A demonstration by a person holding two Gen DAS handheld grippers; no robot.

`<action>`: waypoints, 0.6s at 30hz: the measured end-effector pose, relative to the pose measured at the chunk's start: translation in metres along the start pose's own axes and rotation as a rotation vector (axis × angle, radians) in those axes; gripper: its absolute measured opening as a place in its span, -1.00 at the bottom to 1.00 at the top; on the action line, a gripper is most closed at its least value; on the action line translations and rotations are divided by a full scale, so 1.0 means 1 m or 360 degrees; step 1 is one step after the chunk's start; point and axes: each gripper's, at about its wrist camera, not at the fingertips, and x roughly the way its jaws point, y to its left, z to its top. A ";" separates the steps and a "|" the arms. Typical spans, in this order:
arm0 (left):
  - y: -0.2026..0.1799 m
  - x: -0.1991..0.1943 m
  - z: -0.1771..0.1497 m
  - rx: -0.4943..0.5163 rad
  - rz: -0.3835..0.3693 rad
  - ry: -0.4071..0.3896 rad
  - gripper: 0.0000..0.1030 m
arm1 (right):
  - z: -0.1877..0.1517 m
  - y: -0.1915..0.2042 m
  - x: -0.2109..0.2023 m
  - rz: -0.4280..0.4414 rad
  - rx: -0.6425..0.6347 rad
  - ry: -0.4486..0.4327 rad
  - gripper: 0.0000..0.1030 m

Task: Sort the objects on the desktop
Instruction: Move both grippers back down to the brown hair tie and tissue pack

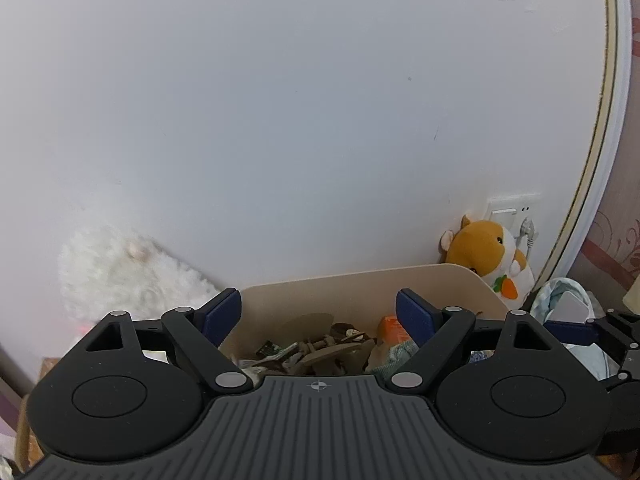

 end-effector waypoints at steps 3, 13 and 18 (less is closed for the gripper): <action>0.002 -0.012 -0.009 0.0038 -0.0017 -0.0001 0.67 | -0.012 0.002 -0.012 -0.0012 -0.0019 -0.0027 0.74; 0.000 -0.022 -0.087 0.0136 -0.0076 0.0231 0.67 | -0.070 0.012 0.000 0.0030 -0.0068 0.0206 0.74; -0.001 -0.009 -0.118 0.0099 -0.0055 0.0337 0.67 | -0.086 0.022 0.024 0.0048 -0.0053 0.0329 0.74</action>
